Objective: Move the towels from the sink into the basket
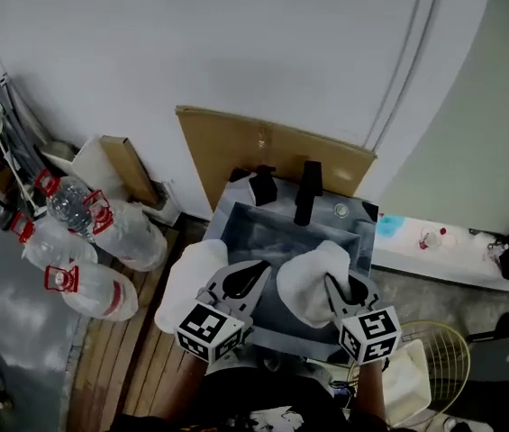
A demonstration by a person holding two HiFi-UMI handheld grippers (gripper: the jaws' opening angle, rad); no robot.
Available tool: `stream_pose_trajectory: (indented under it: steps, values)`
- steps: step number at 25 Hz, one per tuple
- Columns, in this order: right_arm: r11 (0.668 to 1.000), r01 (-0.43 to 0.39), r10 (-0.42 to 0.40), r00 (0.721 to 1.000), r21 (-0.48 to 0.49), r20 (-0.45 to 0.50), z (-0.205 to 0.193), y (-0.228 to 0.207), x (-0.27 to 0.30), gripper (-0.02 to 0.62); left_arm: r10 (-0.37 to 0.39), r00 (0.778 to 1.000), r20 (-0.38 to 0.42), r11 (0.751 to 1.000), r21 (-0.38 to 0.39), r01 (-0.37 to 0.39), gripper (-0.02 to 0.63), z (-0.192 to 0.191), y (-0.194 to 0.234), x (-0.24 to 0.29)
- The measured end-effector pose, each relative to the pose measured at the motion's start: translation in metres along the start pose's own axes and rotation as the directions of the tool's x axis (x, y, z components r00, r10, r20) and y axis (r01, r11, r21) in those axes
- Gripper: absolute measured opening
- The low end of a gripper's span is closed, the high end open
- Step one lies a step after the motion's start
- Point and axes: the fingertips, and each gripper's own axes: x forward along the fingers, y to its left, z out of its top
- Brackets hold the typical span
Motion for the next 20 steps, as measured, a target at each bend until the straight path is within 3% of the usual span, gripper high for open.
stream_pose_trajectory:
  steps: [4, 8, 12, 16, 20]
  values:
    - [0.995, 0.093, -0.098, 0.987, 0.042, 0.129, 0.029, -0.024, -0.055, 0.078, -0.131, 0.991, -0.020, 0.991, 0.026, 0.132, 0.014, 0.001, -0.038, 0.033]
    - [0.975, 0.215, -0.224, 0.953, 0.064, 0.204, 0.043, -0.049, -0.113, 0.078, -0.290, 0.956, -0.038, 0.955, 0.058, 0.292, 0.014, 0.004, -0.093, 0.067]
    - [0.925, 0.366, -0.381, 0.890, 0.106, 0.250, 0.041, -0.076, -0.177, 0.078, -0.449, 0.891, -0.066, 0.888, 0.079, 0.454, 0.014, 0.000, -0.156, 0.095]
    - [0.862, 0.475, -0.507, 0.808, 0.176, 0.300, 0.033, -0.098, -0.243, 0.078, -0.580, 0.808, -0.103, 0.804, 0.087, 0.588, 0.014, -0.011, -0.221, 0.110]
    - [0.742, 0.639, -0.671, 0.705, 0.203, 0.231, -0.001, -0.122, -0.310, 0.078, -0.680, 0.720, -0.137, 0.716, 0.088, 0.692, 0.014, -0.023, -0.279, 0.118]
